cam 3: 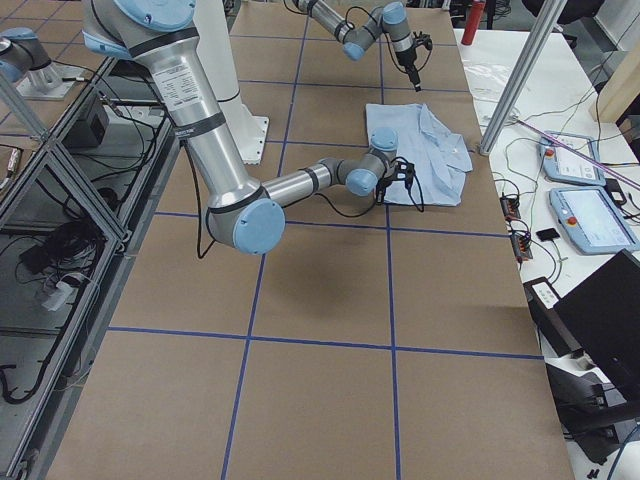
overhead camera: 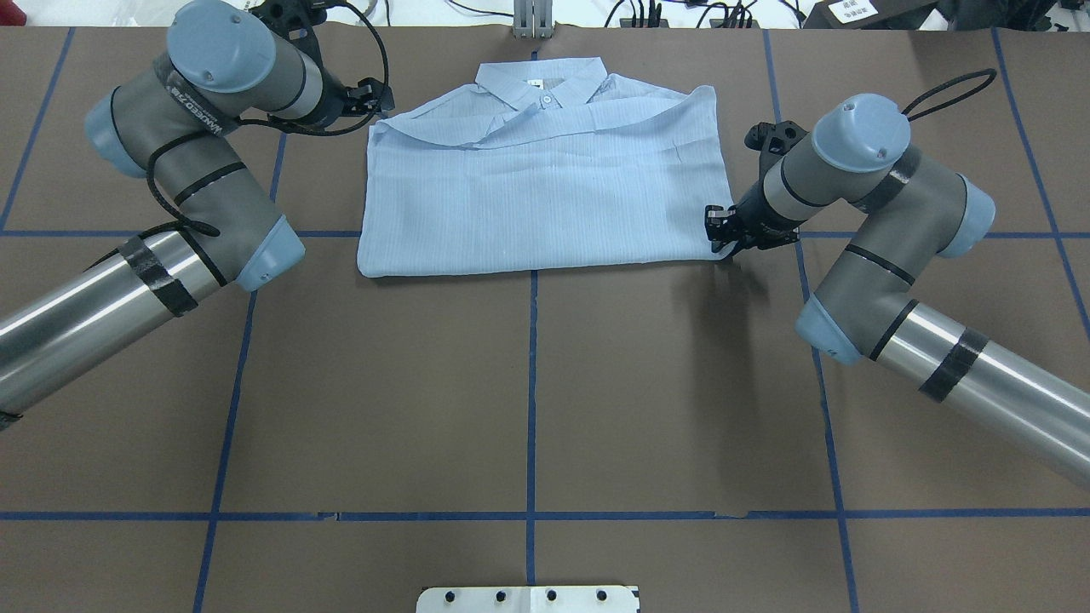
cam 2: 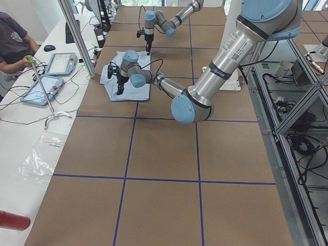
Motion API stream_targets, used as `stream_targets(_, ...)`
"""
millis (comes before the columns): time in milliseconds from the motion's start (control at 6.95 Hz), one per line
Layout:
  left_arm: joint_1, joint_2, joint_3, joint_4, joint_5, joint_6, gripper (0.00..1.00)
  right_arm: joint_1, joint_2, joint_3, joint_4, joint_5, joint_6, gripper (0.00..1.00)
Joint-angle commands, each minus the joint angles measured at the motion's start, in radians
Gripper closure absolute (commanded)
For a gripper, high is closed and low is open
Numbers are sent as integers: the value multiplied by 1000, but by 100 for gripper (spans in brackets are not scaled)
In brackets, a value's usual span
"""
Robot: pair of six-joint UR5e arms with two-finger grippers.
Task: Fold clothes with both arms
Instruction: 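Lower the right gripper to the folded shirt's side edge and grasp, then drag the folded shirt with the right gripper toward the robot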
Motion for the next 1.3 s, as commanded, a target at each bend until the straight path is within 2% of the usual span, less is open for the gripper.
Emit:
stream_targets(0,1,-1,-9,0,0,-1,2,3,-61,84,-1,15,0,100)
stream_targets(144,1,1,-18,11,2,-1,2,7,-136,185,-1,74,2,100)
stream_targets(432,4,1,-85,86,2,-1,2,16,-350,429,-1,118,2,100)
stream_targets(720,8,4,-107,104,3,-13,2,-2,-644,722,1,154,2,100)
stream_targets(864,11,19,-121,104,3,-39,2,-58,-754,827,2,176,6,100)
stream_targets(1007,20,21,-139,104,3,-44,2,-95,-791,867,8,253,6,100)
stream_targets(1151,31,41,-171,106,3,-44,2,-184,-791,889,8,278,11,100)
